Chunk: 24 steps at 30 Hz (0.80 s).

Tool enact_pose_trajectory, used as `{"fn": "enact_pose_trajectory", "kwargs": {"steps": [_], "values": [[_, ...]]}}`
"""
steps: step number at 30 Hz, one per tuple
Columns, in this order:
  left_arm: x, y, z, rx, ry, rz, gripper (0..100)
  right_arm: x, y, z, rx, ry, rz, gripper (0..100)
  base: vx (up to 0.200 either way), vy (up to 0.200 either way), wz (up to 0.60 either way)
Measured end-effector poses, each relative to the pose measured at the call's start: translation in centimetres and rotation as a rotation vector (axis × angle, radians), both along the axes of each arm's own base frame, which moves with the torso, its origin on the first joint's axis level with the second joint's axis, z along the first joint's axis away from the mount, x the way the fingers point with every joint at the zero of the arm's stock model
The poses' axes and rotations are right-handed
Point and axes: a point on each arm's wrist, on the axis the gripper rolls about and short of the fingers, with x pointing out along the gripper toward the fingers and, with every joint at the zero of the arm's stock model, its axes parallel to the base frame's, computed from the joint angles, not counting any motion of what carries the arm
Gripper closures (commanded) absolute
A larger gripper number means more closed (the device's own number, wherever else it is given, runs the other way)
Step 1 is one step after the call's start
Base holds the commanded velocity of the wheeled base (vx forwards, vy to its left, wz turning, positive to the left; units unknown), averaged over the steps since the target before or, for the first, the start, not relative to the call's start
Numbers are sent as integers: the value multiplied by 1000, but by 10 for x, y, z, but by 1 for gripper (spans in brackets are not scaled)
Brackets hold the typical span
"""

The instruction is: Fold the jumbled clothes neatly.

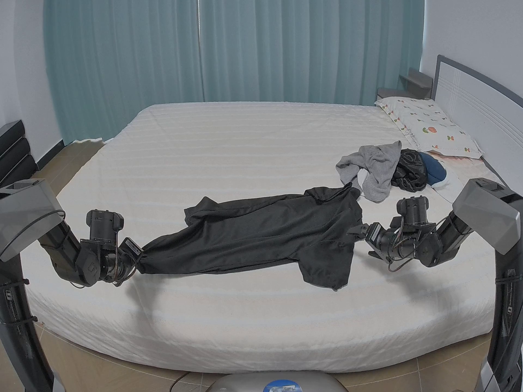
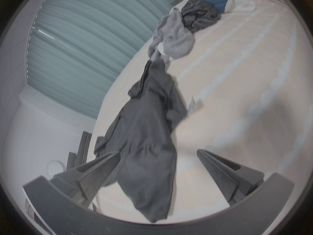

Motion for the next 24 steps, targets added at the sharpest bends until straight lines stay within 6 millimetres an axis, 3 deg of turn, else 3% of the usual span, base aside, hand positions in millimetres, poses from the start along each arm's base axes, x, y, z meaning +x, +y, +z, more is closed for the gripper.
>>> {"fn": "enact_pose_trajectory", "kwargs": {"steps": [5,11,12,24], "values": [[-3,-4,2,-2,2,-13,100,-23,18,-3,6,56,73,0,0,0,0],[-5,-8,5,-8,-3,-31,100,-34,32,-10,1,90,111,0,0,0,0],[-6,-8,5,-9,-3,-32,100,-34,34,-11,0,92,115,100,0,0,0],[-8,-9,6,-9,2,-38,100,-32,36,-20,-12,109,108,100,0,0,0]]}}
